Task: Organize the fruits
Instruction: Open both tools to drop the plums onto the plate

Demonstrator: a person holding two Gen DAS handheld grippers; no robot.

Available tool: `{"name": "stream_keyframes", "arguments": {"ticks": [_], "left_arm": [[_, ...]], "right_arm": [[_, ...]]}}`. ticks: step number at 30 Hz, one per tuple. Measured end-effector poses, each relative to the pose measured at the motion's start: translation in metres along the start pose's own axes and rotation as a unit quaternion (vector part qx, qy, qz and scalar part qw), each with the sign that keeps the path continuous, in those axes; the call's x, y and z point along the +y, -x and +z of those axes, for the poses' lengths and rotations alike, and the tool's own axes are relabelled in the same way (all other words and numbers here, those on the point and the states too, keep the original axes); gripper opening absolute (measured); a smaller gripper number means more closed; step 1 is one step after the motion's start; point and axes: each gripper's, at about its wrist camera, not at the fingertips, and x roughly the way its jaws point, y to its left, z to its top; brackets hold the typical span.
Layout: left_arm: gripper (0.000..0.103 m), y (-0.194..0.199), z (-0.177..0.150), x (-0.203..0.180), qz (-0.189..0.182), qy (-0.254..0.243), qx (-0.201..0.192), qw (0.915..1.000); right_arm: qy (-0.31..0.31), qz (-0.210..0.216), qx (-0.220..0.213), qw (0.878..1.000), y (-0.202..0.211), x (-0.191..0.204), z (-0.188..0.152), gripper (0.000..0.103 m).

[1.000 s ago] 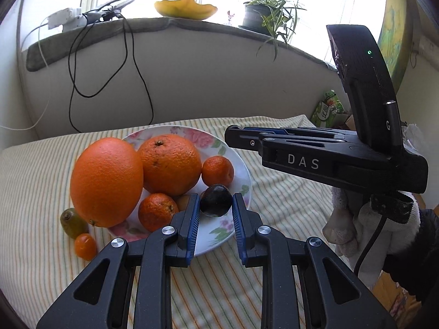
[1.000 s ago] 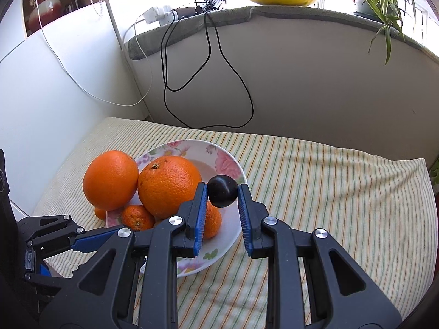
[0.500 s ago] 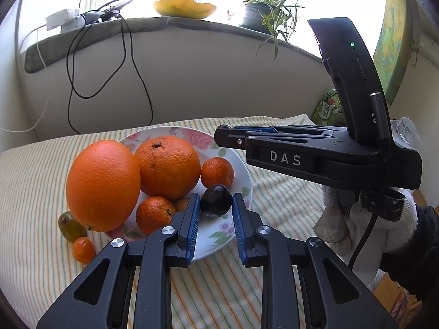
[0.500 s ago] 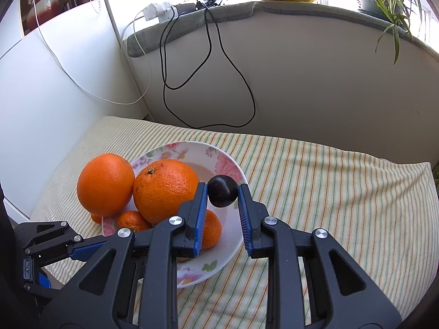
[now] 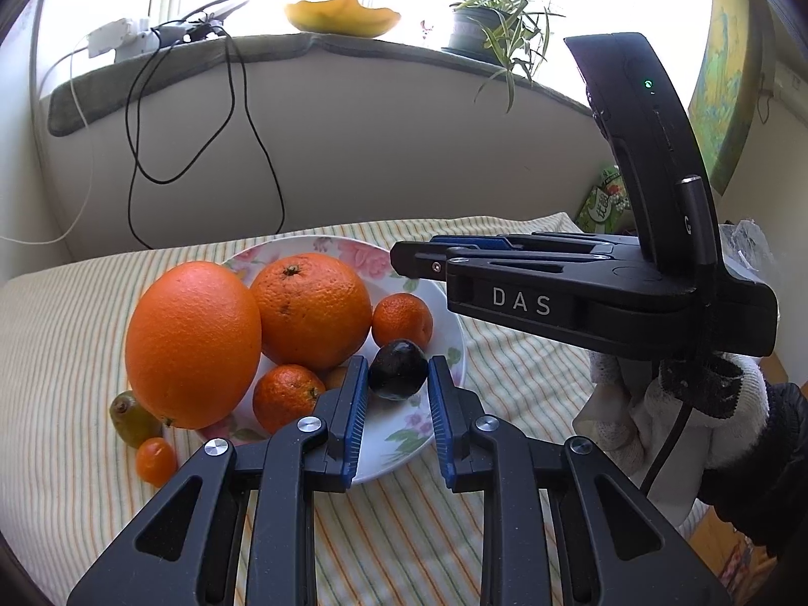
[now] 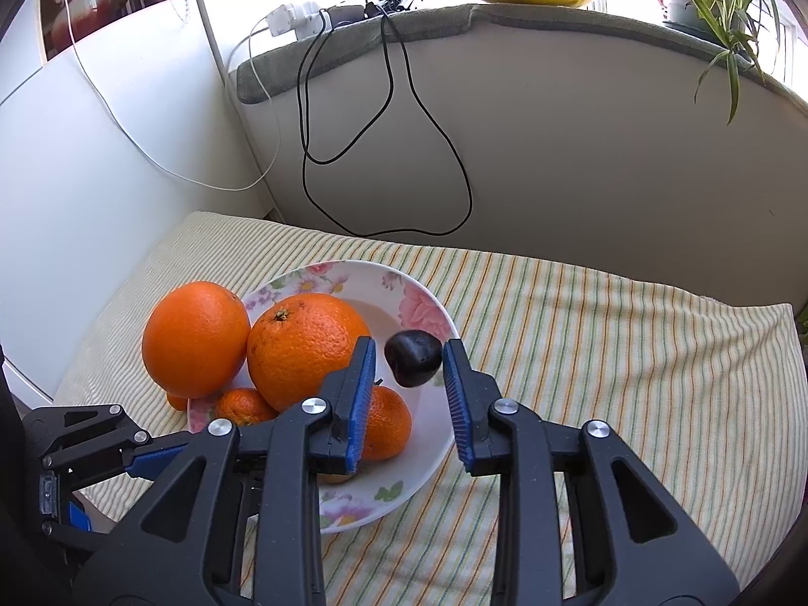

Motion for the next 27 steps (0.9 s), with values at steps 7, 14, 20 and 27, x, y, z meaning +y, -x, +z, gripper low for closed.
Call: {"name": "stream_keyframes", "arguments": {"ticks": [7, 14, 20, 27], "left_arm": [[0.034, 0.005, -0.001, -0.003, 0.003, -0.004, -0.007, 1.0], [0.054, 0.013, -0.002, -0.008, 0.009, -0.016, -0.017, 0.9997], [0.063, 0.018, -0.003, -0.008, 0.015, -0.016, -0.02, 0.9996], [0.063, 0.027, -0.006, -0.007, 0.018, -0.014, -0.024, 0.9994]], "right_arm": [[0.003, -0.002, -0.013, 1.0, 0.007, 0.002, 0.002, 0.062], [0.007, -0.006, -0.027, 1.0, 0.017, 0.006, 0.001, 0.08], [0.01, -0.008, -0.025, 1.0, 0.022, 0.01, 0.0, 0.08], [0.007, -0.007, -0.028, 1.0, 0.029, 0.015, 0.0, 0.08]]}}
